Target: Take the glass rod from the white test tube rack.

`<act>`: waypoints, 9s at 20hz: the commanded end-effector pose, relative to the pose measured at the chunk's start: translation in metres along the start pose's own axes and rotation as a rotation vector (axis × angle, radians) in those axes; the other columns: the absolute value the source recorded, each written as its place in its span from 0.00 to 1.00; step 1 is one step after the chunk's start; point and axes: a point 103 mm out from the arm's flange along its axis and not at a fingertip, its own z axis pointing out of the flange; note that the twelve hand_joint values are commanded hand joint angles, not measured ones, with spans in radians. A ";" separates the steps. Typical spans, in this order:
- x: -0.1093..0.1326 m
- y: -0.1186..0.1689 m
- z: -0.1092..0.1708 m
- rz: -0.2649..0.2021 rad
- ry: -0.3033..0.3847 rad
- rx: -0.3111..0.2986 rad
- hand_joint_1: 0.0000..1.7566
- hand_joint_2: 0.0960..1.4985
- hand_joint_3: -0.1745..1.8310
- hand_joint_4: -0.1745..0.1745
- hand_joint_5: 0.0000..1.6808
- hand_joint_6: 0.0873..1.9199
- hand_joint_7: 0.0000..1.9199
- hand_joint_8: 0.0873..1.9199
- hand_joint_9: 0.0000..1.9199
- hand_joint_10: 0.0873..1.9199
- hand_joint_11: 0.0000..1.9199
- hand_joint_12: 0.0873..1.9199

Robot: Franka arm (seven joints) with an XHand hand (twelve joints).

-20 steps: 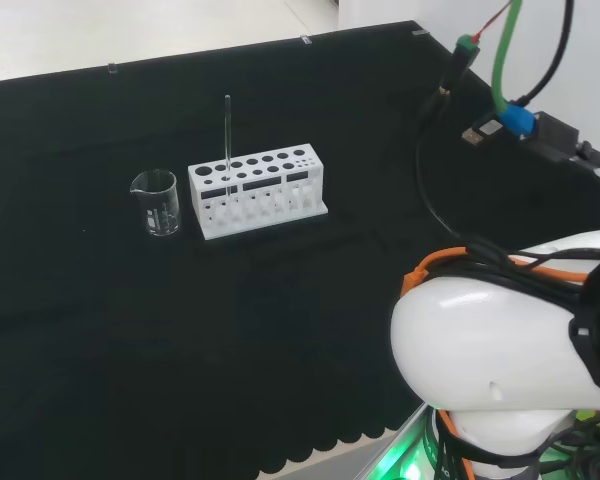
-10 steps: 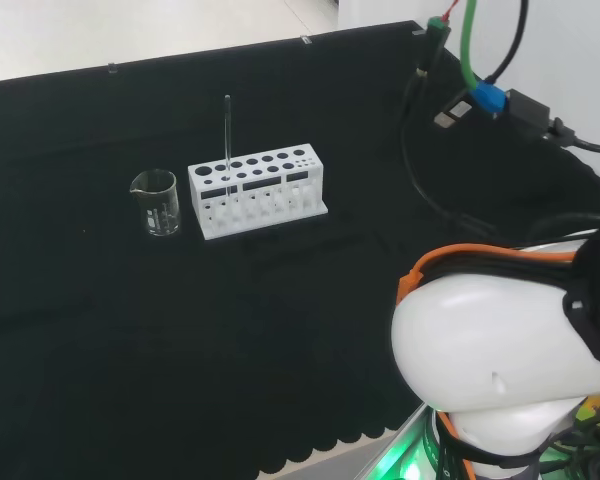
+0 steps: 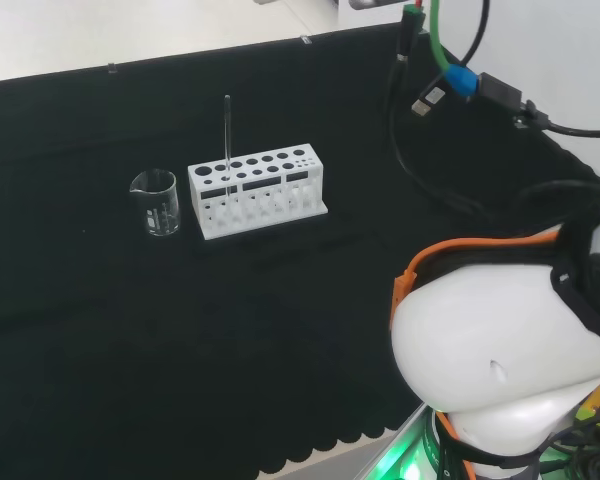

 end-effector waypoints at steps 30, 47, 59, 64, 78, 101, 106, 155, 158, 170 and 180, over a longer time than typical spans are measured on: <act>0.013 0.071 0.116 -0.089 0.016 0.178 0.33 0.52 0.14 0.15 0.17 0.00 0.13 0.38 0.19 0.42 0.08 0.73; 0.033 0.089 0.170 -0.123 0.026 0.246 0.33 0.53 0.15 0.10 0.21 0.00 0.17 0.40 0.23 0.42 0.13 0.72; 0.037 0.111 0.208 -0.147 0.068 0.290 0.33 0.52 0.16 0.06 0.24 0.02 0.21 0.40 0.26 0.41 0.16 0.71; 0.034 0.123 0.218 -0.154 0.088 0.303 0.34 0.52 0.17 0.06 0.25 0.02 0.22 0.40 0.27 0.41 0.16 0.71; 0.014 0.136 0.218 -0.142 0.100 0.295 0.41 0.44 0.28 0.03 0.21 0.24 0.31 0.39 0.37 0.38 0.31 0.67; 0.026 0.140 0.224 -0.144 0.051 0.272 0.57 0.38 0.38 0.06 0.46 0.39 0.43 0.38 0.50 0.33 0.47 0.63; 0.029 0.141 0.225 -0.148 0.059 0.266 0.60 0.34 0.43 0.02 0.49 0.39 0.46 0.36 0.54 0.30 0.49 0.61; 0.052 0.146 0.196 -0.214 0.087 0.131 0.75 0.39 0.45 0.00 0.66 0.40 0.71 0.33 0.90 0.05 0.81 0.27; 0.051 0.143 0.192 -0.194 0.061 0.137 0.75 0.38 0.46 0.00 0.66 0.41 0.72 0.33 0.90 0.05 0.81 0.26; 0.048 0.136 0.161 -0.205 0.021 0.109 0.75 0.35 0.49 0.00 0.66 0.42 0.72 0.35 0.90 0.06 0.81 0.26; 0.052 0.128 0.131 -0.205 0.021 0.067 0.75 0.35 0.50 0.00 0.66 0.42 0.72 0.35 0.91 0.06 0.81 0.26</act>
